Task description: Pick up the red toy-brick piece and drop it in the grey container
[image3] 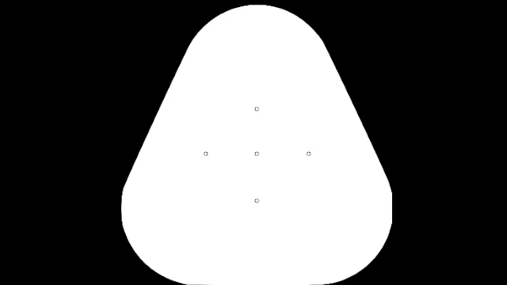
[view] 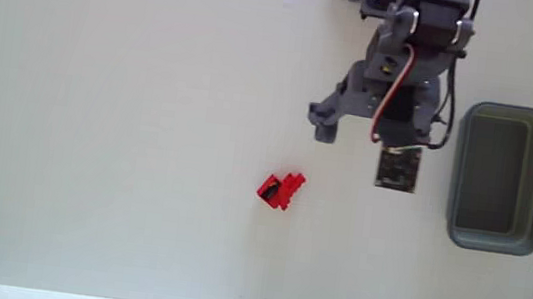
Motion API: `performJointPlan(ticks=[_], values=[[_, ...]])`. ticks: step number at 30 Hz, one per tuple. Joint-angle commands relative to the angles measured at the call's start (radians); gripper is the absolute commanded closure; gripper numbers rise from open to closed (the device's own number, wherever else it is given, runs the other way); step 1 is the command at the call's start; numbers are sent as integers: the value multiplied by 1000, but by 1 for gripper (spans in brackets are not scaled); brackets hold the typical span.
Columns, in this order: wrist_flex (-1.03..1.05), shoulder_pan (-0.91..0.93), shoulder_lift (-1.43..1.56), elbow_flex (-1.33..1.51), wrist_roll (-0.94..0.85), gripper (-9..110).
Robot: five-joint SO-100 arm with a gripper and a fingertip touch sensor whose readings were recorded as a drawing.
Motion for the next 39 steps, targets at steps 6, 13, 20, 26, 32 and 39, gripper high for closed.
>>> performJointPlan(ticks=[6,13,20,26,32,39], values=[[21,84,34,5,5,-9],[21,143,34,5,5,-9],[21,177,34,5,5,-9],[21,200,34,5,5,-9],[21,220,34,5,5,-9],[21,235,34,5,5,-9]])
